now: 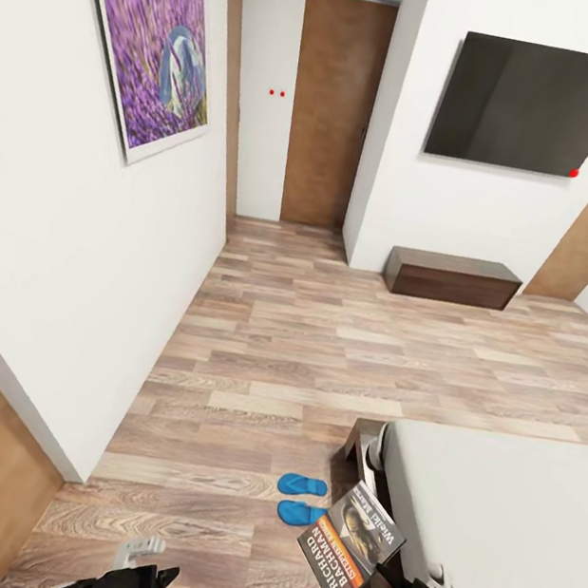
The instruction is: In the bedroom, move the book from the bed onto either nightstand, and place the two sandals side by side next to the bed.
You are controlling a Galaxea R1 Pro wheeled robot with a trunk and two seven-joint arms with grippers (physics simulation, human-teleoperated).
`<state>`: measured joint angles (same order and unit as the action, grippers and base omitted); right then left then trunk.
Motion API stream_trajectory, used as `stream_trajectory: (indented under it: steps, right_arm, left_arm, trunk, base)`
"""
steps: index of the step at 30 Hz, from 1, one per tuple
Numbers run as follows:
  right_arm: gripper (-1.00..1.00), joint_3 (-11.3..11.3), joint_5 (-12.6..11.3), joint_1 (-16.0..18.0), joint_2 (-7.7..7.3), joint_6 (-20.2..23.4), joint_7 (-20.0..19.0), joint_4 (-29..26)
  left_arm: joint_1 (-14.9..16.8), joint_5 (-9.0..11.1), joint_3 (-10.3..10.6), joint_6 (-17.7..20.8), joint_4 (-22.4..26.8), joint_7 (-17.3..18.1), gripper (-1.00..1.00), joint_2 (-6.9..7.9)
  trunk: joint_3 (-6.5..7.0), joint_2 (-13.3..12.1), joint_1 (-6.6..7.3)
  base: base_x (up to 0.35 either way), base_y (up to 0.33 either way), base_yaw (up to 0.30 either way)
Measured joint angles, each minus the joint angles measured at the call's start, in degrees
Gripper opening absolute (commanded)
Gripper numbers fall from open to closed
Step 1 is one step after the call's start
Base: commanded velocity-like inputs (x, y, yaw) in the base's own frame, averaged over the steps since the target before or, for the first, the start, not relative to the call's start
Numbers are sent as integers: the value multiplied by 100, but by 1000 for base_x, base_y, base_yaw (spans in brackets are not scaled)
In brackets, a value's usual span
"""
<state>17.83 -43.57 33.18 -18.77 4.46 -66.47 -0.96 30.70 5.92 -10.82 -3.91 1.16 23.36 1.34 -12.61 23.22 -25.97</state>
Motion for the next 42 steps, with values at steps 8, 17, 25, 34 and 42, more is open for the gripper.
stream_trajectory:
  steps: [8, 17, 25, 34, 42]
  right_arm:
    - [-100, 3, -2, 1, 0, 0, -1, 0]
    - [-100, 2, -2, 0, 2, 2, 2, 0]
    - [-100, 2, -4, 0, 1, 1, -3, 0]
    - [-100, 3, -2, 1, 1, 4, -5, 0]
    - [-100, 2, -2, 3, 4, 2, -6, 0]
  left_arm:
    - [0, 0, 2, -1, 0, 0, 100, -2]
    - [0, 0, 5, -1, 0, 0, 100, -3]
    - [0, 0, 8, -1, 0, 0, 100, -3]
    - [0, 0, 8, -1, 0, 0, 100, -3]
    - [0, 0, 9, -1, 0, 0, 100, -3]
  trunk:
    - [75, 0, 0]
    - [160, 0, 0]
    - [235, 0, 0]
    - [320, -1, 0]
    - [395, -1, 0]
  base:
    - [0, 0, 0]
    - [0, 0, 0]
    - [0, 0, 0]
    - [0, 0, 0]
    - [0, 0, 0]
